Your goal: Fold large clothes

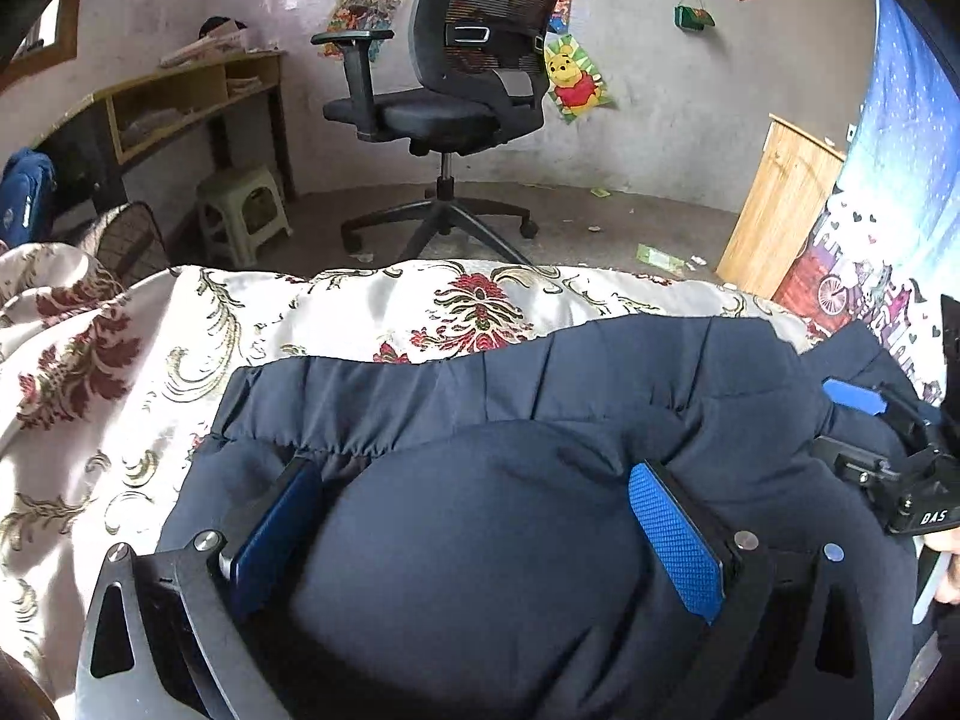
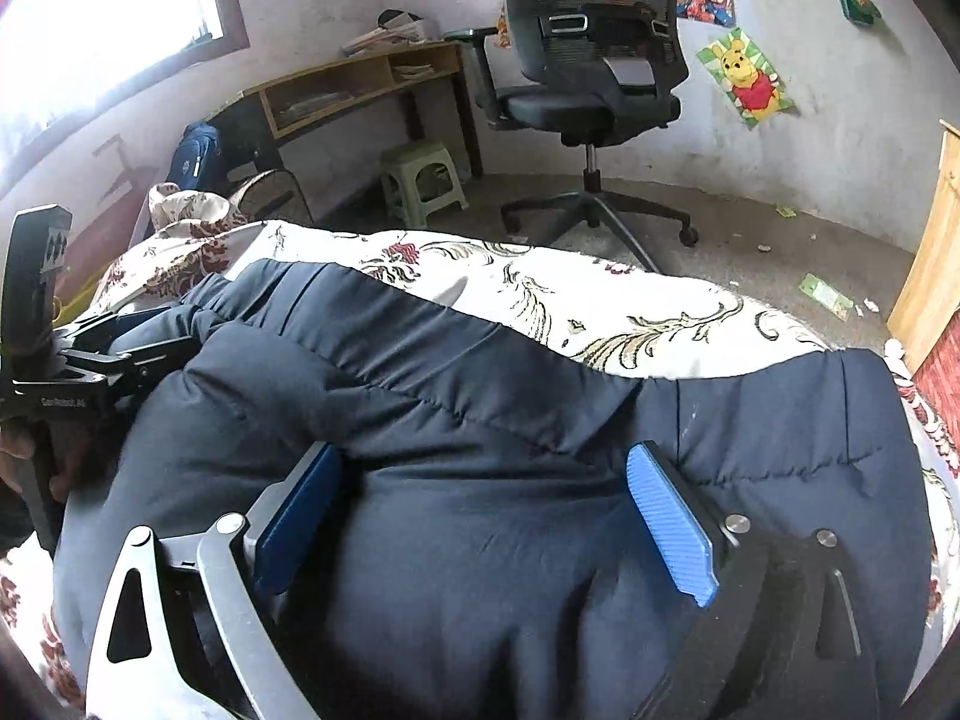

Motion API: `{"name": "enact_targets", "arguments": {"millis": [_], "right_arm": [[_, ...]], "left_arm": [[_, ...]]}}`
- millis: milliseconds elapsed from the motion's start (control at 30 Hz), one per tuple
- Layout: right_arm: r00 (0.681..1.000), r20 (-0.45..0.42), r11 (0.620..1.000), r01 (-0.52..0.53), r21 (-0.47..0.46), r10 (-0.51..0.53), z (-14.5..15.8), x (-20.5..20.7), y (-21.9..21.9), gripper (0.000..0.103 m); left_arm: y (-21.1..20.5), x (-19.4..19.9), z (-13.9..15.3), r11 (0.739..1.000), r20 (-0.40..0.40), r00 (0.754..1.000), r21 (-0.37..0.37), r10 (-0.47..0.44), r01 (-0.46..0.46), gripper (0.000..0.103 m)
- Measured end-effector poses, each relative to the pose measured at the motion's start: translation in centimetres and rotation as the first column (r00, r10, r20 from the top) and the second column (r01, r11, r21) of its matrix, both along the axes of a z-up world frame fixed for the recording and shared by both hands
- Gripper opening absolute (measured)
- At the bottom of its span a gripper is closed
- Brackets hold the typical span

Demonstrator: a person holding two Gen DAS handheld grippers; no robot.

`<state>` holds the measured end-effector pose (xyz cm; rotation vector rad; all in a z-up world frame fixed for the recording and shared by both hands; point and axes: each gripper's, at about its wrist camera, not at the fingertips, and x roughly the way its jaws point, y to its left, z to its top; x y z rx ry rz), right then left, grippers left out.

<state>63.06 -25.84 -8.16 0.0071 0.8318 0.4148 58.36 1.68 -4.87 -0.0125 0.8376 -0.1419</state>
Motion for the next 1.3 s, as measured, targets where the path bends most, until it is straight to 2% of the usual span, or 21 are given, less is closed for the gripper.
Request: {"name": "enact_targets", "arguments": {"millis": [400,1300], "right_arm": [[0.999,0.040,1.000,0.000,0.018,0.000,-0.9,-0.6,0.1,0.097],[0.998,0.062,1.000,0.003,0.018,-0.004,-0.9,-1.0,0.0,0.097]], "left_arm": [[0.8,-0.4,-1.8,0.996,0.052,0.999,-0.085,-0.005,0.010,0.103],[1.2,-0.6,-2.6,0.994,0.057,0.998,-0.112,-0.008,0.014,0.103]]}}
